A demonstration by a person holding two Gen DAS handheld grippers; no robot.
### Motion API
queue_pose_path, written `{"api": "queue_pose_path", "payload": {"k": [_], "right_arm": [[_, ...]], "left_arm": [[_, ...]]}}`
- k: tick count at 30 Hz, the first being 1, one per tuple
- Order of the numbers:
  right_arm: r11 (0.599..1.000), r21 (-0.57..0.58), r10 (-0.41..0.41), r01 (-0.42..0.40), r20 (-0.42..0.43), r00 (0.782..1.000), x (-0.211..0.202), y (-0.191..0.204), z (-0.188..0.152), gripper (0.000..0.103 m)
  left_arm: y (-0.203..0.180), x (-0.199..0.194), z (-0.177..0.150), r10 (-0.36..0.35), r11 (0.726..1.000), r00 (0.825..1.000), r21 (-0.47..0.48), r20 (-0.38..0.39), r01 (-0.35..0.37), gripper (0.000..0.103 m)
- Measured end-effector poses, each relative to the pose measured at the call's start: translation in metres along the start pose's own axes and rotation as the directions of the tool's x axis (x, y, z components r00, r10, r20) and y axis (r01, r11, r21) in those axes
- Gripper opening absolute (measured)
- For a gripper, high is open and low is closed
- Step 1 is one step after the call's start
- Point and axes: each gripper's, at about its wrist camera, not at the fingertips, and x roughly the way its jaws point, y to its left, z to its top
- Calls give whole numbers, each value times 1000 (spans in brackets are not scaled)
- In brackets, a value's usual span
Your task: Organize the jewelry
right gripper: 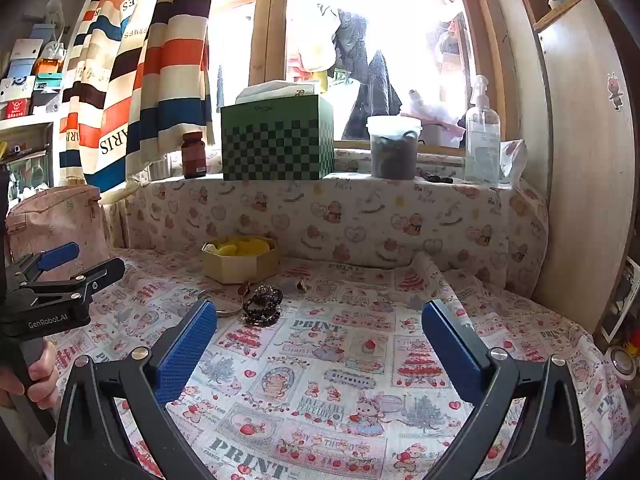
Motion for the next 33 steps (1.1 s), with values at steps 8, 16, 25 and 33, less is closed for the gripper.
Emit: {"api": "queue_pose_path", "payload": {"k": [8,16,25,33], "right_arm": [[1000,0,1,-1,-2,1000,0,0,0,103],[1000,0,-1,1,-3,1000,0,1,0,103],[1000,-4,14,-14,-3,1000,0,1,1,103],[1000,-3,14,-14,-2,1000,0,2,0,103]], "left_arm": [[-1,1,0,3,1000,1000,5,-4,-3,103],[-1,1,0,20,1000,1000,6,-6,-20,103],[0,0,-1,17,1000,1000,5,-2,-17,103],[-2,1,1,10,1000,1000,9,-7,-10,103]]}}
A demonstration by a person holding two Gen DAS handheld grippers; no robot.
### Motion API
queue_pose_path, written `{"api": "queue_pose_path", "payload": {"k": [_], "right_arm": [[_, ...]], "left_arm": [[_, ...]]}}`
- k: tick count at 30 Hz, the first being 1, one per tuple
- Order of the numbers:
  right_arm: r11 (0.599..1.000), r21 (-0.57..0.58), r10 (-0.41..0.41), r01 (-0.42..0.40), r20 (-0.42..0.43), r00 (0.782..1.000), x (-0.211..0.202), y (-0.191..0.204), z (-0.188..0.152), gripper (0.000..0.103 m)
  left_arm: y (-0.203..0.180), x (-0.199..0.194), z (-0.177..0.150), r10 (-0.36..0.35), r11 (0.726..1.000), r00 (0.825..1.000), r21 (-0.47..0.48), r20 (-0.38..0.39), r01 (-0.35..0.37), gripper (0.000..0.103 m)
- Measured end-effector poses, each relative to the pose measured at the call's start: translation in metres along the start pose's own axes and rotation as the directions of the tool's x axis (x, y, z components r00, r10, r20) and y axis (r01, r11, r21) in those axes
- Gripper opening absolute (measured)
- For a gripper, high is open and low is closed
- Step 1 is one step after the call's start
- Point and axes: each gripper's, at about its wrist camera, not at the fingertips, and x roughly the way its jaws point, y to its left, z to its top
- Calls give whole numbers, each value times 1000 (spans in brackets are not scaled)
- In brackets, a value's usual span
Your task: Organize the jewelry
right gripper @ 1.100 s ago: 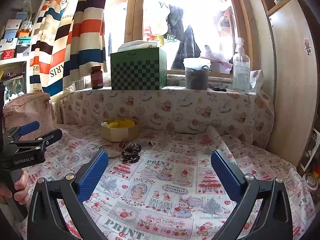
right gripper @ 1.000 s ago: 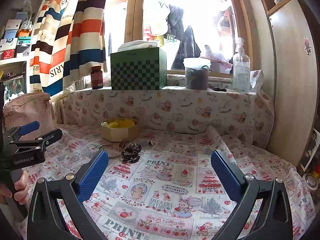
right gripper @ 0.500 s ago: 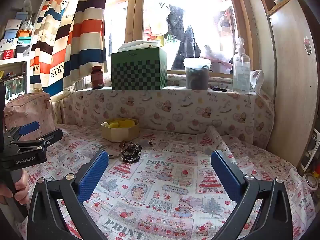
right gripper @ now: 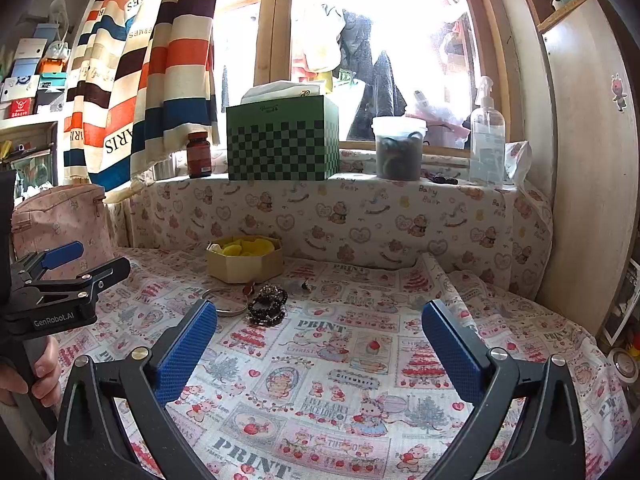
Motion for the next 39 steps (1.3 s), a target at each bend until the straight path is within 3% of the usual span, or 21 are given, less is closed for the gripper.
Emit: {"api": "queue_pose_path", "payload": {"k": [39], "right_arm": [[1000,-2,0,0,1,1000,1,0,-1,103]], "left_arm": [[2,-1,0,11,1000,1000,-7,3,-11,103]]}}
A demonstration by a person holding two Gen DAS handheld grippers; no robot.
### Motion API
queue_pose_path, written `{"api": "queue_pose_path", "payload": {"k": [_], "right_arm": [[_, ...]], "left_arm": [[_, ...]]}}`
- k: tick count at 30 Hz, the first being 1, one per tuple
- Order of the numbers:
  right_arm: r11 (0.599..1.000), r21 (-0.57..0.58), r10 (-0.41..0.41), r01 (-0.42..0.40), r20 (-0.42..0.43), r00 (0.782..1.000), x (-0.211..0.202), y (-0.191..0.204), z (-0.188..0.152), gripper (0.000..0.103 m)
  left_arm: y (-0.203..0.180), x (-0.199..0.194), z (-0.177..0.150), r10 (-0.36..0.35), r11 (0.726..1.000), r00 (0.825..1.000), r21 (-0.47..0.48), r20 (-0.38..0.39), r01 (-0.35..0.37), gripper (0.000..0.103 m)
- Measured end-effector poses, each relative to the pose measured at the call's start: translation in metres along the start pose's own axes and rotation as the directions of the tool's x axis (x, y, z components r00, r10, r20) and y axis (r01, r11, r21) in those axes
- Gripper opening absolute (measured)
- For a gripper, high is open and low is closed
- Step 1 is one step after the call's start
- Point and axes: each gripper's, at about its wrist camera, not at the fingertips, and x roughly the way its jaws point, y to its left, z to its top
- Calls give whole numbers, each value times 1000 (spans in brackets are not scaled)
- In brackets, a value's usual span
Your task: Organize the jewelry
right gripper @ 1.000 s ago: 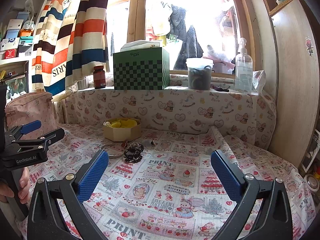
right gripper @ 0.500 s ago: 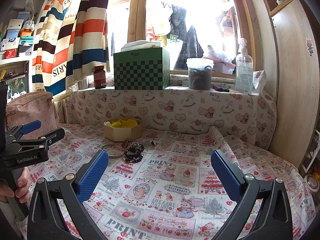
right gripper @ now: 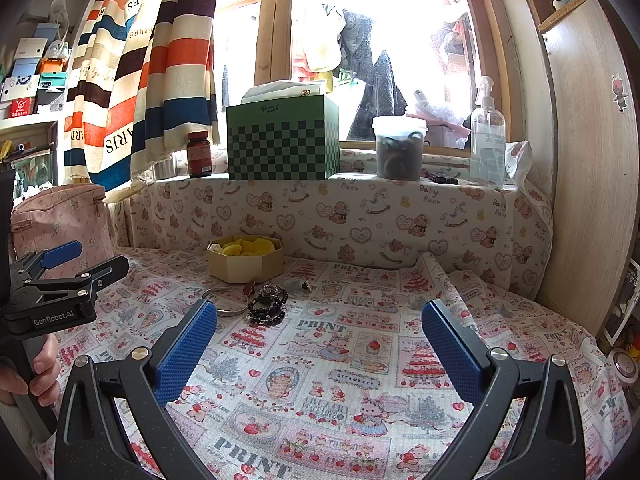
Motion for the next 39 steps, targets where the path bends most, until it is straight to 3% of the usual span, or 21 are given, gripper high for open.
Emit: {"api": "queue_pose_path", "payload": {"k": [35,39], "right_arm": [[1000,-2,7,-7,-7,1000,-1,-1,3,103],[1000,-6,-6,6,5,1000,0,0,0,103]], "left_arm": [[5,2,0,4,1000,1000,-7,-3,-4,103],[0,-1,0,64,998,998,-6,12,-64,103]]}}
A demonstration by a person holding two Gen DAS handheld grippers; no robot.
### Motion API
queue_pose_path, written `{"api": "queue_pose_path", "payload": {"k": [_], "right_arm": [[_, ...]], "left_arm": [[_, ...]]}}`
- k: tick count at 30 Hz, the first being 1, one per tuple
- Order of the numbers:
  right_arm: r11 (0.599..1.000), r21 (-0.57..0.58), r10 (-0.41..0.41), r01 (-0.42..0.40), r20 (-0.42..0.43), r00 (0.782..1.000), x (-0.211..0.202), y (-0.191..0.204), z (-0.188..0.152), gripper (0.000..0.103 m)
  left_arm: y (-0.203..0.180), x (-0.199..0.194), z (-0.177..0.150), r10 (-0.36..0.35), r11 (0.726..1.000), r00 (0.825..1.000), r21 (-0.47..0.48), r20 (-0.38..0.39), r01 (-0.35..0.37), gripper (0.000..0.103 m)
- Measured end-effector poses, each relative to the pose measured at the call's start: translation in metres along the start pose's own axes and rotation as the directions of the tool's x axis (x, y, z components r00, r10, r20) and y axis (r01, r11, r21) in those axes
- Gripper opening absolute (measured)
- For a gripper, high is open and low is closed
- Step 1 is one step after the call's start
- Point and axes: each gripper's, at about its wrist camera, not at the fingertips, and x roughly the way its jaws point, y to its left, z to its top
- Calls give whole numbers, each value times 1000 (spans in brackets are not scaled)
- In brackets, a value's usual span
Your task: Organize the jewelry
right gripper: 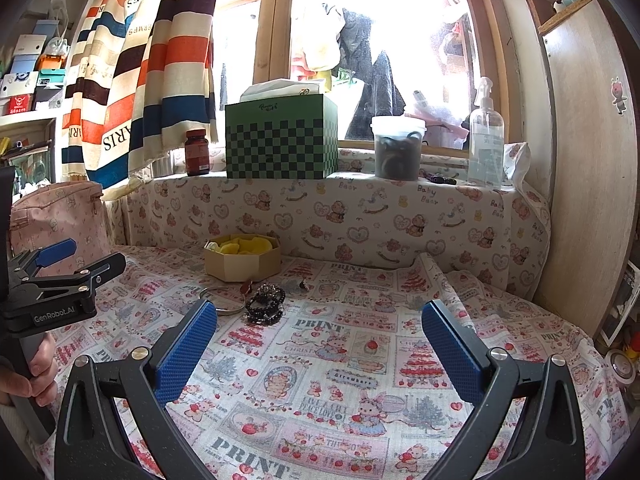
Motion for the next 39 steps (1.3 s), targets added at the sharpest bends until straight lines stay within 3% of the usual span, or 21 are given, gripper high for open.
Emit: {"api": "queue_pose_path", "payload": {"k": [7,11,15,21,23,26,29,32,34,37,39], "right_arm": [[1000,14,-12,12,26,1000,-6,-1,1,103],[994,-36,-99,101,62,993,-20,3,19,103],[996,-77,-44,45,7,999,-18,0,55,103],[1000,3,-7,7,-99,995,29,-8,100,103],[999,35,21,-16,-152,988,56,-10,106,103],[992,126,63,-33,-238,969,100,-13,103,103],[981,184,118,-58,-333,936,144,-10,93,103],[976,201,173,-85,-472,864,186,3,80,99],[978,184,183,-99,-522,833,206,17,72,94],[986,139,157,-95,-554,818,225,37,67,91],[992,105,116,-70,-539,834,230,43,64,89]], "left_arm": [[13,1,23,-101,989,994,-116,-47,95,103],[10,0,55,-93,995,996,-29,5,93,103],[2,11,90,-95,994,995,54,26,94,103],[2,52,128,-127,992,992,15,22,127,103],[3,69,128,-99,995,994,9,35,99,103],[9,90,113,-76,997,997,-35,-12,76,103],[16,106,100,-125,991,989,-64,-80,120,103],[20,115,95,-64,997,993,-45,-99,60,103],[28,122,94,-23,999,996,-51,-91,18,103],[37,134,87,12,999,993,-48,-120,-18,103],[40,141,83,10,998,989,-58,-148,-19,103]]}}
